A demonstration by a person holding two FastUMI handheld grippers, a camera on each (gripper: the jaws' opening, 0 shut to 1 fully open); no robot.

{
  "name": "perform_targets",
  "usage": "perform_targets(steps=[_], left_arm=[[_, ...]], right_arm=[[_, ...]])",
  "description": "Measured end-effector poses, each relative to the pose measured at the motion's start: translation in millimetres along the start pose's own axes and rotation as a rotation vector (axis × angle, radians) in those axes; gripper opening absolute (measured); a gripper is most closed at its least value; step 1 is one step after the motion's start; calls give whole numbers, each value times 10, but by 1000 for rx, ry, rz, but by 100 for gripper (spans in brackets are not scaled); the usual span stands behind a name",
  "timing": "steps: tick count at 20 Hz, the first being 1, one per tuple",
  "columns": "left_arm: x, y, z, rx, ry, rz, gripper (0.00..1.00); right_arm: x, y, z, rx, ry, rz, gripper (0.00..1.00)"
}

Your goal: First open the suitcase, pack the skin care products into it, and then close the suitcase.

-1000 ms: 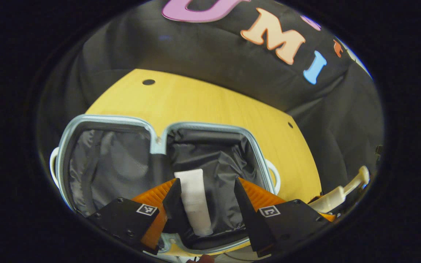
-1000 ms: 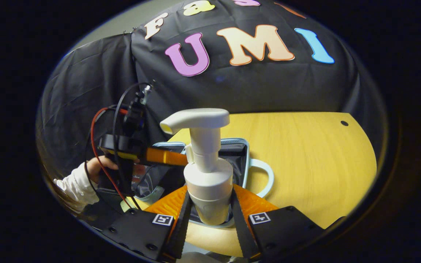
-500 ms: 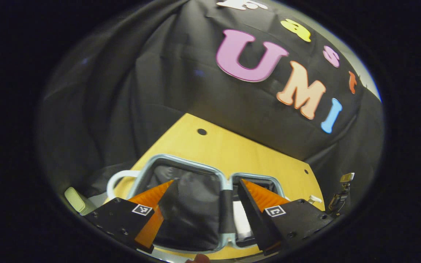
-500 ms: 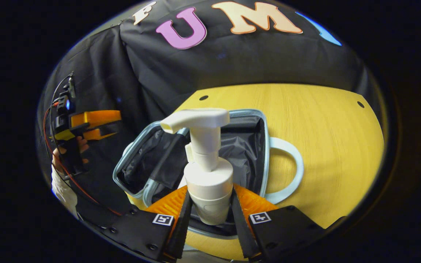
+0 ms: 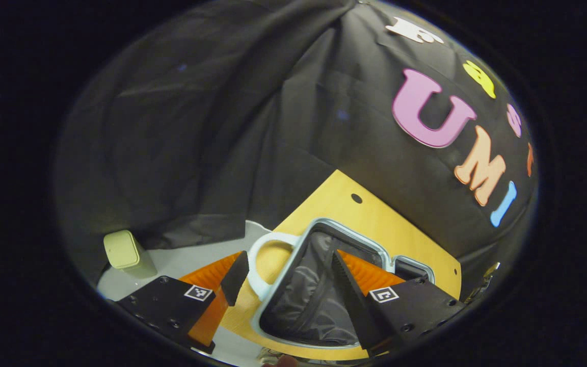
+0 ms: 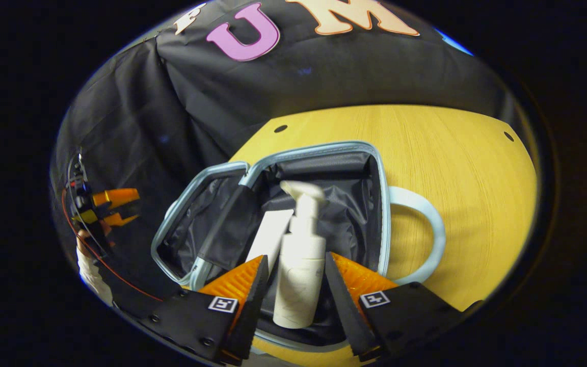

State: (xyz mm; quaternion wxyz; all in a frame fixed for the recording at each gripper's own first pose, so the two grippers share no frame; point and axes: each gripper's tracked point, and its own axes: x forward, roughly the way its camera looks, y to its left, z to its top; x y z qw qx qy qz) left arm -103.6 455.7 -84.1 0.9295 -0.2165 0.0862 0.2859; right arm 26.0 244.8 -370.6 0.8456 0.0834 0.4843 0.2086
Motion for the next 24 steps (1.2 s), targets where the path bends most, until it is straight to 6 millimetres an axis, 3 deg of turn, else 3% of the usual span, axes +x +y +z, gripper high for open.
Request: perform_targets(steps=[1, 2, 3, 4, 10, 14, 17, 18, 20, 21, 24], left_arm=[[41, 72, -42, -35, 12, 4, 95], [85, 123, -78, -69, 19, 4, 96], [136, 158, -118, -98, 26, 0, 96], [206, 210, -175, -122, 36, -2, 95], [510, 472, -470, -218, 119, -1, 95], [652, 502, -522, -314, 134, -49, 92], [743, 479, -528, -386, 135, -107, 86], [770, 472, -518, -409, 135, -125, 77], [817, 416, -555, -442, 145, -168, 51], [853, 410, -562, -453, 145, -176, 46], [943, 447, -587, -468, 149, -155, 12]], right_arm=[[-44, 10, 97, 7, -35, 12, 72], [-121, 5, 179, 11, -69, 15, 79], [-198, -19, 261, 17, -100, 14, 96], [-236, -42, 322, 23, -131, 10, 98], [-814, -388, 635, 53, -278, -65, 98], [-1103, -743, 626, 26, -304, -157, 98], [-1220, -854, 653, 49, -318, -180, 98], [-1221, -864, 661, 61, -324, -180, 98], [-1245, -856, 704, 65, -338, -176, 97], [-1246, -832, 727, 59, -344, -172, 97], [-1253, -784, 719, 27, -342, -166, 97]])
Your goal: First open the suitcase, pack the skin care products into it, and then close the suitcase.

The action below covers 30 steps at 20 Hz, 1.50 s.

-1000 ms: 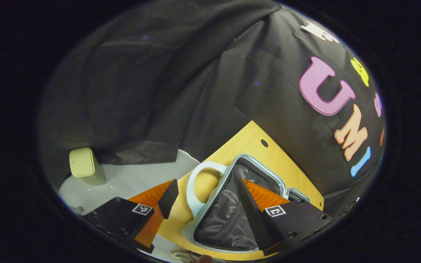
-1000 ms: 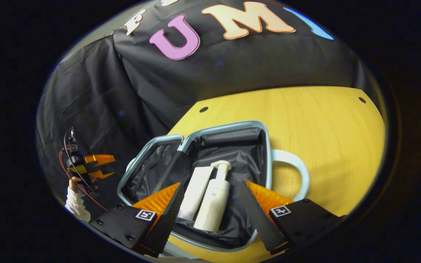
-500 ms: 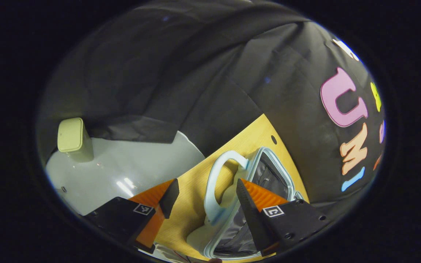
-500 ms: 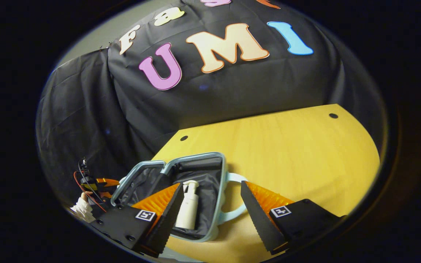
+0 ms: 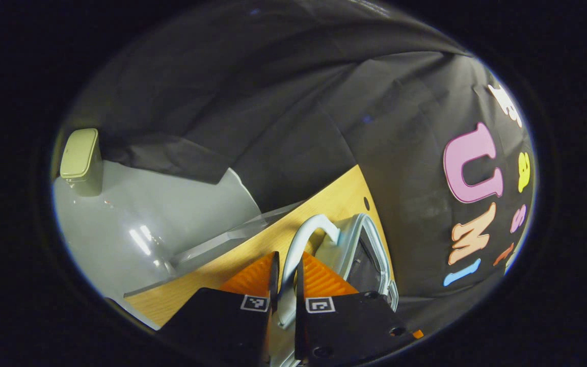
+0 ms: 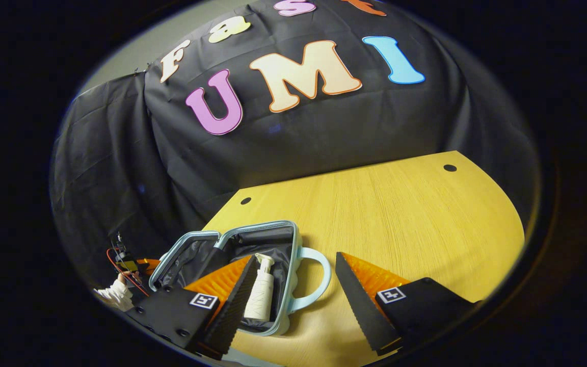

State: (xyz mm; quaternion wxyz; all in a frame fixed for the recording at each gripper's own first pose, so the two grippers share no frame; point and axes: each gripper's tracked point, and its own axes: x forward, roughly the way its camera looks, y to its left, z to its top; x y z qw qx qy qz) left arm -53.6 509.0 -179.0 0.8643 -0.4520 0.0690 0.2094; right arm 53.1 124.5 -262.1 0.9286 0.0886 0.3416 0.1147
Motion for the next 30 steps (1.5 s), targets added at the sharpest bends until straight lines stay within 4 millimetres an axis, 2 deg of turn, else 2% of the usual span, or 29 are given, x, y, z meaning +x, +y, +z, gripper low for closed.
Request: perform_targets(steps=[1, 3, 5, 6, 8, 14, 18, 20, 24, 27, 30], left_arm=[[-24, -34, -13, 2, -5, -7, 7], [-60, -83, -3, 17, -8, -24, 6], [-117, -124, 5, 28, -10, -13, 0], [-160, -161, 30, 39, -14, -13, 3], [-235, -298, 91, 73, -28, -19, 3], [-574, -1050, 172, 220, -48, -90, 3], [-863, -1756, 118, 377, -73, -168, 3], [-963, -2091, 10, 447, -79, -201, 3], [-1092, -2606, -291, 606, -89, -222, 3], [-1177, -3099, -664, 646, -67, -290, 3], [-1211, -3425, -1092, 730, -34, -316, 3]], right_arm=[[-4, 8, -4, -11, 2, 2, 97], [-9, 14, -6, -13, 3, 3, 97], [-8, 5, 18, -3, -4, 5, 97], [-15, -1, 27, -2, -6, 5, 97], [-20, -10, 53, -13, -15, 6, 97], [-53, 27, 190, -8, -57, 22, 97], [-132, -65, 330, -12, -95, 19, 97], [-185, -141, 411, -8, -115, 15, 97], [-265, -233, 499, 20, -147, 26, 97], [-313, -291, 523, -1, -154, 39, 97], [-376, -346, 544, 0, -163, 64, 97]])
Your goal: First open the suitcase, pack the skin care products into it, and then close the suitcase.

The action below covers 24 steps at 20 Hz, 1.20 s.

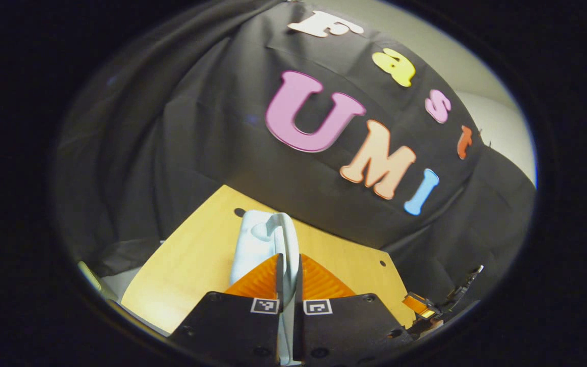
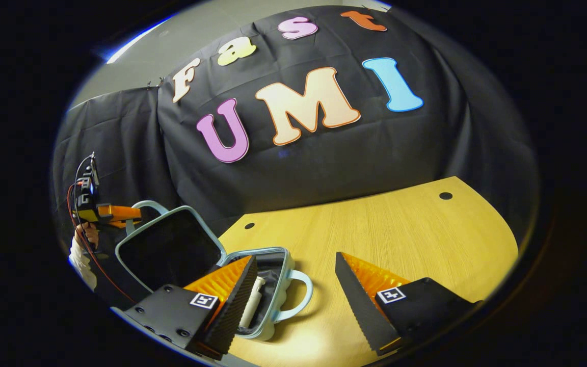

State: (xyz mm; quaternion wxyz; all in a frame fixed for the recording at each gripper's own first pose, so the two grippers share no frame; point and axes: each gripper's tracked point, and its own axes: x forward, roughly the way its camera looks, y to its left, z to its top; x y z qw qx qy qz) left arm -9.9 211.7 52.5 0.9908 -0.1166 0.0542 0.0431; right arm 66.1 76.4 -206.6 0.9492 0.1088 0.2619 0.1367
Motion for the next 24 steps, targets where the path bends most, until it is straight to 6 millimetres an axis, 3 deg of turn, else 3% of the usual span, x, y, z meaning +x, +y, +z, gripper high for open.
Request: perform_targets(steps=[3, 7, 10, 13, 16, 20, 24], left_arm=[[158, -454, -133, 54, 22, -32, 3], [413, -1046, -509, 93, 74, -75, 3], [686, -1376, -941, 122, 136, -103, 3], [809, -1632, -1371, 167, 211, -97, 4], [1004, -1790, -1791, 227, 272, -75, 3], [1226, -1800, -2300, 245, 347, -44, 4], [1400, -1740, -2601, 318, 382, 7, 4]], right_arm=[[-52, -117, 16, 11, -3, 12, 97], [-144, -301, -58, 11, 21, 21, 96], [-205, -441, -41, 7, 24, 24, 96], [-246, -604, -22, 5, 25, 17, 96], [-302, -767, -52, 11, 39, 7, 96], [-394, -917, -59, 13, 43, -1, 97], [-461, -1073, -79, 20, 54, -7, 98]])
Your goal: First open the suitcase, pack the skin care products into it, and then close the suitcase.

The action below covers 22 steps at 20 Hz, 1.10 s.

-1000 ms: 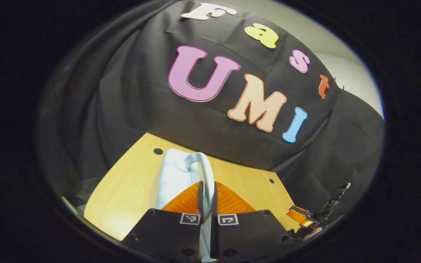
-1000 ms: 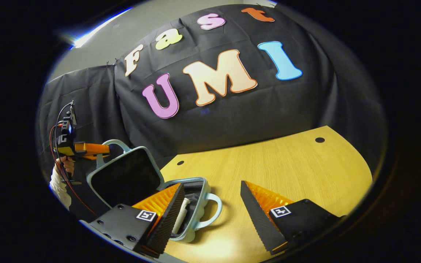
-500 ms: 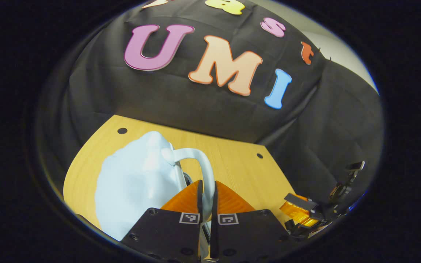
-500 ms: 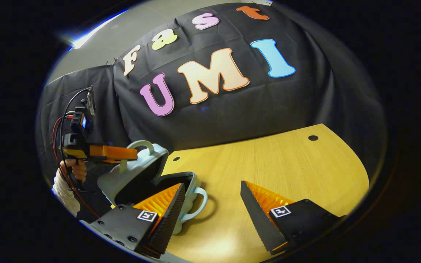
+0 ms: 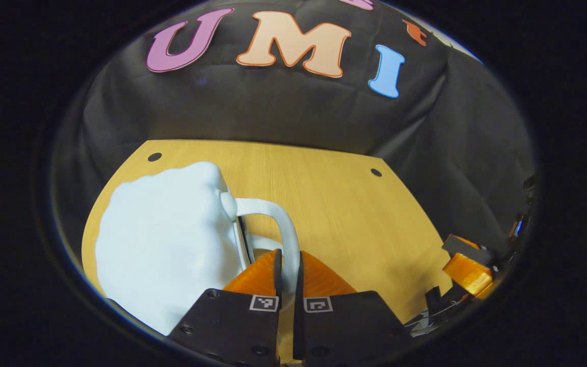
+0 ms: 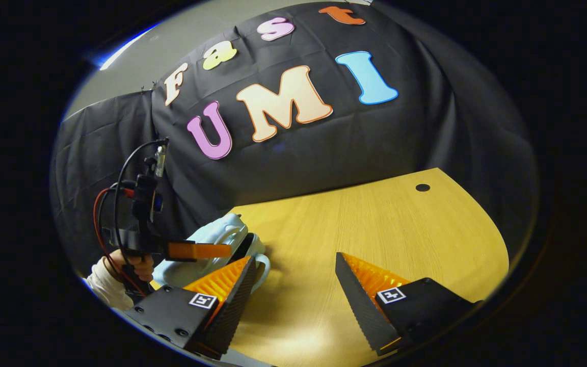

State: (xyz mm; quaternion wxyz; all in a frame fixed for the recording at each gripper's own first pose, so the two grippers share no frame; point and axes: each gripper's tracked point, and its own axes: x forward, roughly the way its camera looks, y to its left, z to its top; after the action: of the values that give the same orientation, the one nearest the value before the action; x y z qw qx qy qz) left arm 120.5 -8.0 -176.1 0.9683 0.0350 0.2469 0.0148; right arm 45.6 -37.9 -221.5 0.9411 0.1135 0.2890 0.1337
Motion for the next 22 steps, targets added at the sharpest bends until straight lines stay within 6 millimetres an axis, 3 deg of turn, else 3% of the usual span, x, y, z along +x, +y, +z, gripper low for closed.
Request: perform_targets(steps=[5, 13, 15, 19, 22], left_arm=[[199, -40, -270, 140, 72, 96, 4], [266, 12, -431, 396, 158, 224, 9], [212, -54, -461, 399, 170, 205, 20], [28, -175, -340, 428, 128, 216, 93], [-196, -308, -171, 427, 51, 211, 95]], right_arm=[[-73, -145, -22, -2, 2, -17, 98], [-230, -254, 81, 17, -46, -53, 98], [-292, -273, 117, 17, -62, -65, 98], [-450, -257, 225, 16, -100, -80, 98], [-589, -187, 373, 6, -140, -84, 98]])
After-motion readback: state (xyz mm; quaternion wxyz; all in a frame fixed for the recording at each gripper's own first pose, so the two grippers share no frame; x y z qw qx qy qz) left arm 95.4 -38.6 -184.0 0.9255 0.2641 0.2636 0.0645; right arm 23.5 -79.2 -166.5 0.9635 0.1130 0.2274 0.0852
